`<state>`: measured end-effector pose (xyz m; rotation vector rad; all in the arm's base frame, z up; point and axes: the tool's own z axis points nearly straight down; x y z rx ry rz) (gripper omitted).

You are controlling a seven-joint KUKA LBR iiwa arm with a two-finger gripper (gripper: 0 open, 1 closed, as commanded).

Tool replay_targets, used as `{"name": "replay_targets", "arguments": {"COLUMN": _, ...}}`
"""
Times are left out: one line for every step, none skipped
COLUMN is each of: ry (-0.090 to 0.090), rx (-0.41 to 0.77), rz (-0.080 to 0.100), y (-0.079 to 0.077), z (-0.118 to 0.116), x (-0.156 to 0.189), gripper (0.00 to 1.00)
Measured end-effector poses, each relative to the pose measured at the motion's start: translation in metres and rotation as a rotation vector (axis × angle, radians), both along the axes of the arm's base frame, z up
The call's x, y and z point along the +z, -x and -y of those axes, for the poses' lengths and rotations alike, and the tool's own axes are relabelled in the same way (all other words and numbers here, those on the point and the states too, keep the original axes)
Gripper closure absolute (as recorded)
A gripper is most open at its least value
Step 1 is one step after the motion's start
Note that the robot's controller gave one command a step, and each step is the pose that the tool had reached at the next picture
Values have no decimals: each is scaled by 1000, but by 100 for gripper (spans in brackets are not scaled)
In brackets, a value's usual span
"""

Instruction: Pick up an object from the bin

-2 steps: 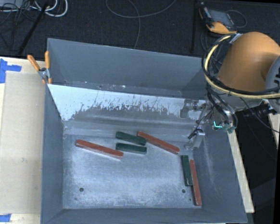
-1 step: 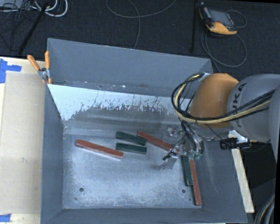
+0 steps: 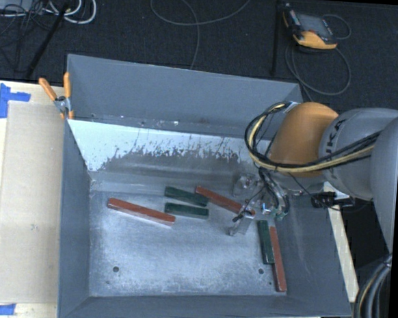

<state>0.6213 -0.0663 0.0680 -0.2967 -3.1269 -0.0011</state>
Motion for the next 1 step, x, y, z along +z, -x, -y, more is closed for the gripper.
{"name": "replay_targets", "arguments": {"ry": 1, "rx": 4, "rz": 2, "y": 0, "z": -1, "x": 2, "gripper": 100}}
